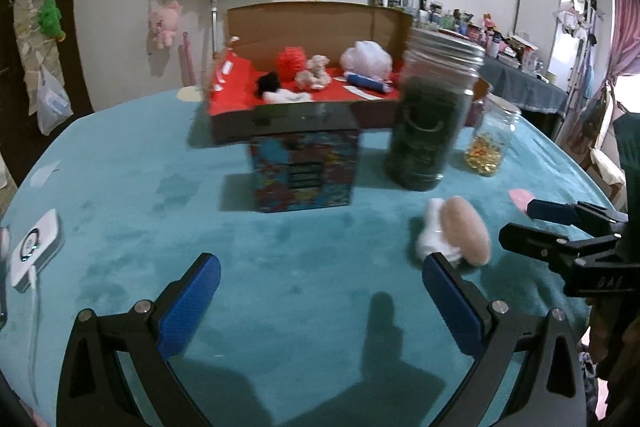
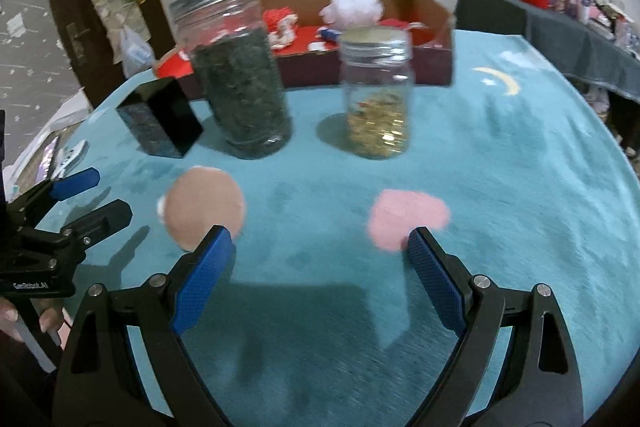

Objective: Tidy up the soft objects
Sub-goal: 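Grasp the rolled white cloth with the left tool while the right tool grasps the beige powder puff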

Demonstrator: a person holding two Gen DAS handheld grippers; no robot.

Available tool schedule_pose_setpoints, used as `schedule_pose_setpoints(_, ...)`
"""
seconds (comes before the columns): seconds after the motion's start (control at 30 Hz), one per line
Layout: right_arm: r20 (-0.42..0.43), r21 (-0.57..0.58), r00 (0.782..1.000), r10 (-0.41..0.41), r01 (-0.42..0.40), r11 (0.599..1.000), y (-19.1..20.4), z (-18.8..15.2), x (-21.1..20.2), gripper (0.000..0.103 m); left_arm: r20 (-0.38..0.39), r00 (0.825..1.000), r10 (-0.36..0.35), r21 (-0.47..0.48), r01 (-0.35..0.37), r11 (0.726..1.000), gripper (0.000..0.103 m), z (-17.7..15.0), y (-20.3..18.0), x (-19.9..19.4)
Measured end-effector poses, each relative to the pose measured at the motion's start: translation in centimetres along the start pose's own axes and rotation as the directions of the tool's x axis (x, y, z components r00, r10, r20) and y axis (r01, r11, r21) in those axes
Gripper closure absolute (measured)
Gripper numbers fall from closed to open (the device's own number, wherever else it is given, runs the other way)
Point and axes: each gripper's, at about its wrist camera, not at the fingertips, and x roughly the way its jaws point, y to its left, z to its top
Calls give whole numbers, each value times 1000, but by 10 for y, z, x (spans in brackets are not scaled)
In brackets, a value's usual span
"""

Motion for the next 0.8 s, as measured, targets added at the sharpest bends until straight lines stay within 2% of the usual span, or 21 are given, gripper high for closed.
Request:
schedule_pose_setpoints(0.13,-47,-16,997,68,-69,998,18,9,12,12,-1,1000,11,-22,-11,1000,0,-2,17,-5)
schedule_pose_setpoints(0.2,-58,-39,996,62,-65,997,27,12,18,12,-4,1000,6,-31,-6,1000,0,-2,22,-5)
schedule_pose_setpoints(0.27,-66,-71,998,23,-28,997,36,13,22,12,-8,1000,-4,-36,4,999,0,-2,23,-5)
schedule_pose_setpoints(0.37,-73,-65,997,12,-17,998,31,13,20,12,-9,1000,-16,-27,15,1000,0,-1,21,-4)
schedule_pose_setpoints(0.43,-60,-54,997,-39,36,998,20,11,14,12,-8,1000,-20,-17,20,1000,0,0,18,-3)
schedule_pose_setpoints(0.5,-43,-47,989,-144,142,989,3,9,8,12,-12,999,-36,-10,36,999,0,2,13,0)
schedule_pose_setpoints(0.57,-39,0,982,-182,182,983,-17,8,2,12,-17,998,-56,2,56,998,0,3,8,3)
schedule_pose_setpoints(0.67,-37,59,995,-94,96,994,-30,9,-6,12,-10,998,-61,15,61,998,0,7,4,4)
schedule_pose_setpoints(0.73,-47,60,999,9,-6,998,-23,11,-6,12,-8,998,-60,10,60,998,0,9,6,4)
schedule_pose_setpoints(0.8,-62,38,996,62,-60,997,-11,13,-2,12,-7,998,-55,-1,55,998,0,9,10,3)
